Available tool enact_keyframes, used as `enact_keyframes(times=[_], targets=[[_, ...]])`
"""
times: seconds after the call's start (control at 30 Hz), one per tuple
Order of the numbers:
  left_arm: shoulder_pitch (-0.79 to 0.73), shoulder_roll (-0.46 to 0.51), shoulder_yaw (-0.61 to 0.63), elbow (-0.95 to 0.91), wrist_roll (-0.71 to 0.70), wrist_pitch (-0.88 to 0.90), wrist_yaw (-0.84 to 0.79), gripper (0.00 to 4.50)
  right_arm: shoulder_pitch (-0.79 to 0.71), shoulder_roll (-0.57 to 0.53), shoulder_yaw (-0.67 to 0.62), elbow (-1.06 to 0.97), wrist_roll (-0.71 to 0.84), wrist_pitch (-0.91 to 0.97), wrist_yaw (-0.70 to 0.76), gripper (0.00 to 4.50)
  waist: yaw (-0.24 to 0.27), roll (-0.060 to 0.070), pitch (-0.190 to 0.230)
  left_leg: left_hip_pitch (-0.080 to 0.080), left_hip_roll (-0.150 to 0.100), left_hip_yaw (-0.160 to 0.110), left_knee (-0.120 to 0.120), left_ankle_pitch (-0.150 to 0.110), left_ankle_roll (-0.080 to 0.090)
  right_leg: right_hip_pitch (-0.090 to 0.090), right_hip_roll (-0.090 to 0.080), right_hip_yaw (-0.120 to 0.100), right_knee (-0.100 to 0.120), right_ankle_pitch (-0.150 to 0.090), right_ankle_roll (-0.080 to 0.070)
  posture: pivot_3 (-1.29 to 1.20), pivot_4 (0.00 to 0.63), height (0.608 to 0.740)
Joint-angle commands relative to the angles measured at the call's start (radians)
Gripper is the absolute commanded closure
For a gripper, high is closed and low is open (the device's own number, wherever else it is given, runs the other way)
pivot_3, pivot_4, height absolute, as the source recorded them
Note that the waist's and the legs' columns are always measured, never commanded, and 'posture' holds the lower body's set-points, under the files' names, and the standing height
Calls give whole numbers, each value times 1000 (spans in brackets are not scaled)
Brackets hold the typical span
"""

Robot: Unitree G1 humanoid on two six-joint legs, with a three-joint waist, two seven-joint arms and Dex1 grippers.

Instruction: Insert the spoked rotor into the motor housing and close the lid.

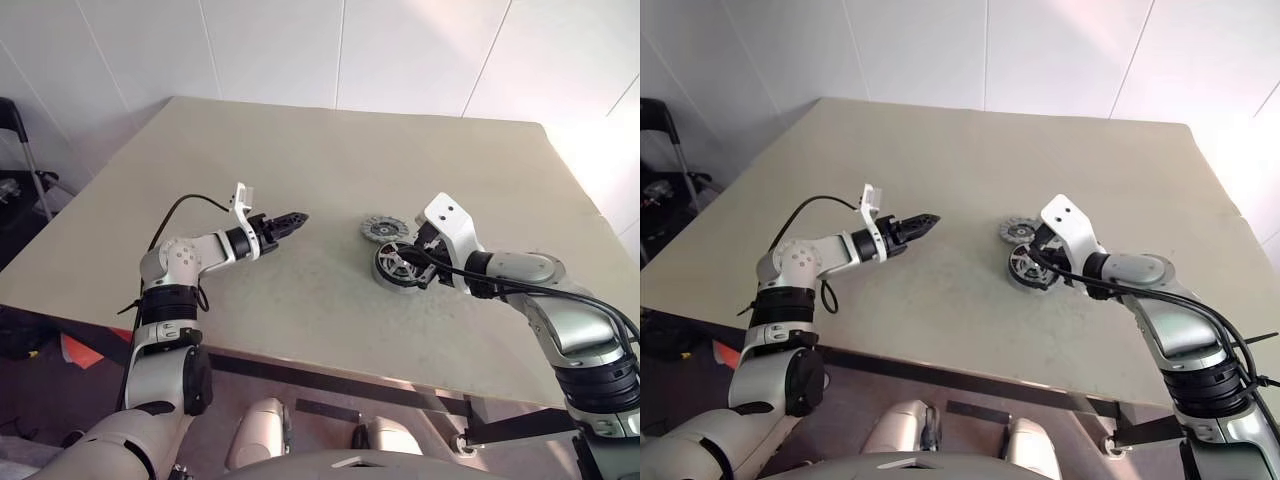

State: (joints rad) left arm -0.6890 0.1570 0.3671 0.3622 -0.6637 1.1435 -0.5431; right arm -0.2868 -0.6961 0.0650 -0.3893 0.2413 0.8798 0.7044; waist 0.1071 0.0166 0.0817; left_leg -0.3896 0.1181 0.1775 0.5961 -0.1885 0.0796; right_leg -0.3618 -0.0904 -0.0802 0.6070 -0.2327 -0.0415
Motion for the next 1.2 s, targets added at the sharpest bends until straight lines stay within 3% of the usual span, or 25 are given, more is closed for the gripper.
enact_keyframes(times=[0.03,0.37,0.5,0.9,1.0,1.13,1.2], targets=[[-9,-6,5,-46,-33,-4,20,2417,-5,8,19,14,-4,-5,-13,4500,0,0,0,0,0,0,0,0,0,0,0,0,0,0,0,0,0,740],[-7,4,-3,-44,-40,-23,44,2417,-17,-27,50,110,-53,-53,-33,4500,0,-1,0,6,0,0,0,0,0,6,0,0,-1,-1,1,0,0,740],[-4,1,-14,-37,-35,-36,43,2417,-28,-39,48,111,-57,-57,-27,4500,0,-1,0,10,0,0,0,0,0,9,0,0,-1,-5,8,0,0,740],[-4,16,-43,1,-30,-72,21,2417,-30,-46,23,40,-12,-72,15,4500,-1,-1,0,8,0,0,-1,0,0,7,0,0,-1,-2,3,0,0,740],[-2,19,-48,1,-30,-75,17,2367,-20,-58,17,26,-5,-81,30,3876,-1,-1,0,6,0,0,-2,0,0,5,0,0,-1,-1,2,0,0,740],[3,20,-52,-1,-29,-76,15,2367,-22,-67,18,38,-18,-88,21,2541,-2,-1,0,4,0,0,-2,0,0,3,0,0,-1,-1,2,0,0,740],[6,20,-56,-4,-28,-76,14,2367,-21,-69,16,43,-18,-91,20,2541,-2,-1,0,4,0,0,-2,0,0,3,0,0,-1,-1,2,0,0,740]])
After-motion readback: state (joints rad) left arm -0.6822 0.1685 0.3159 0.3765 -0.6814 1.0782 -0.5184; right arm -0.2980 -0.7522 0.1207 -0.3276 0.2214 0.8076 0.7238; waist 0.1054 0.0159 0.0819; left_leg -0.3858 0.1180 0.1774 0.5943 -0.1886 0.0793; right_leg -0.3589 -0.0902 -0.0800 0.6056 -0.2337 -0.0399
